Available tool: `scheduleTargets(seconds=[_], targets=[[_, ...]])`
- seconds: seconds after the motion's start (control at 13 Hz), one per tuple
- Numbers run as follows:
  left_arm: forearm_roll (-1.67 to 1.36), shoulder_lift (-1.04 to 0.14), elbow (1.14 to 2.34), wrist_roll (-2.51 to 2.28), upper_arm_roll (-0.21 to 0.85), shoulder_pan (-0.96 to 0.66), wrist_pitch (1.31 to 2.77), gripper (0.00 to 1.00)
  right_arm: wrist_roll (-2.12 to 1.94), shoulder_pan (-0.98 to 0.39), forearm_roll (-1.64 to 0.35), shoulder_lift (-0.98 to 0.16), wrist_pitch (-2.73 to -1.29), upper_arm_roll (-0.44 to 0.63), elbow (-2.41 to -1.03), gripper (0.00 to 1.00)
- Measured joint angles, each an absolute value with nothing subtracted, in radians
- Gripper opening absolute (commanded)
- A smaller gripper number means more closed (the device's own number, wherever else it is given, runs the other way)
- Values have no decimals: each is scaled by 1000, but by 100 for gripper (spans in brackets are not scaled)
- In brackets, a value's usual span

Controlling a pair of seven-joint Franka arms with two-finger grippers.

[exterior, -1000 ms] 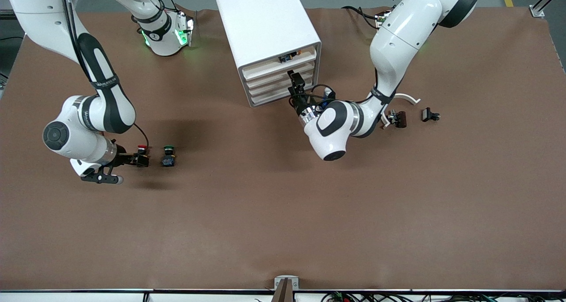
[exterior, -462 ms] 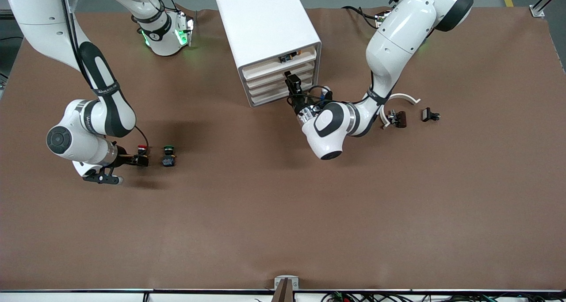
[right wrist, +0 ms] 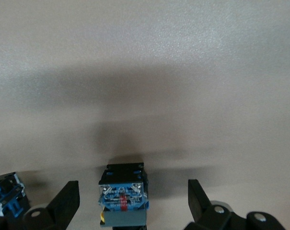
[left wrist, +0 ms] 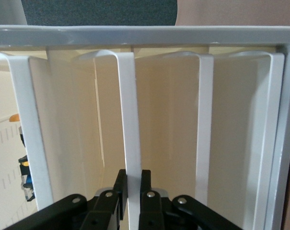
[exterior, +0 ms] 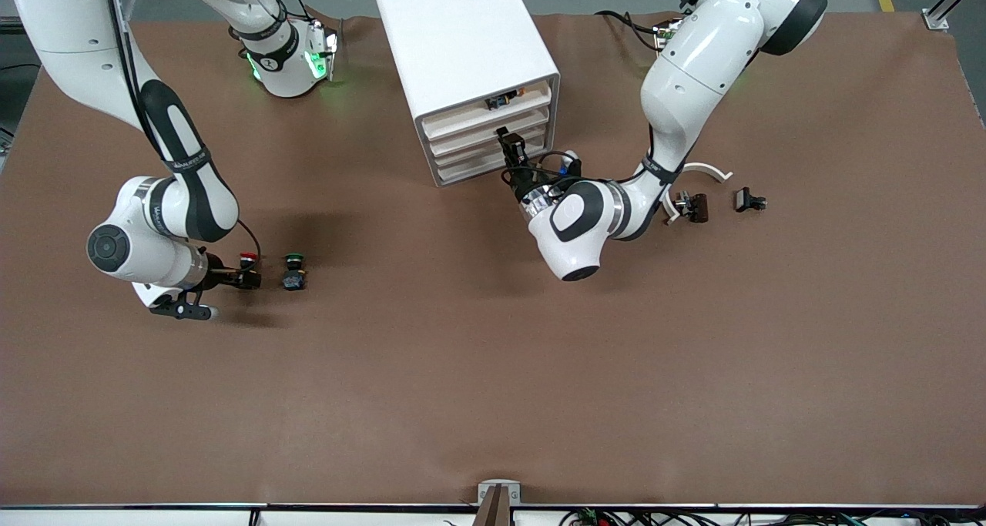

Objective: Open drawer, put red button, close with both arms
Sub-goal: 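Pull the drawer open with the left gripper, then carry the red button with the right gripper into the open drawer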

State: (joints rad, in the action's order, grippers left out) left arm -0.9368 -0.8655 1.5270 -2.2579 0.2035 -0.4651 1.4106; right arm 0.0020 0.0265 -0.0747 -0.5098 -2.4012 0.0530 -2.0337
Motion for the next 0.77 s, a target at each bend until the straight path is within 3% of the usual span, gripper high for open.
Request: scheduleTargets(seconds=[0.23, 0.31, 0.77], targets=[[-932, -865, 1516, -2258, 197, -459, 1411, 0, 2, 26, -75, -510, -2383, 52, -2034, 15], [-932, -865, 1509, -2258, 187, -455, 1410, 0, 2, 26, -75, -510, -2381, 52, -2034, 0], [-924, -865, 1460, -2256, 147, -410, 1406, 0, 4, 26, -75, -509, -2348, 50, -2022, 0]])
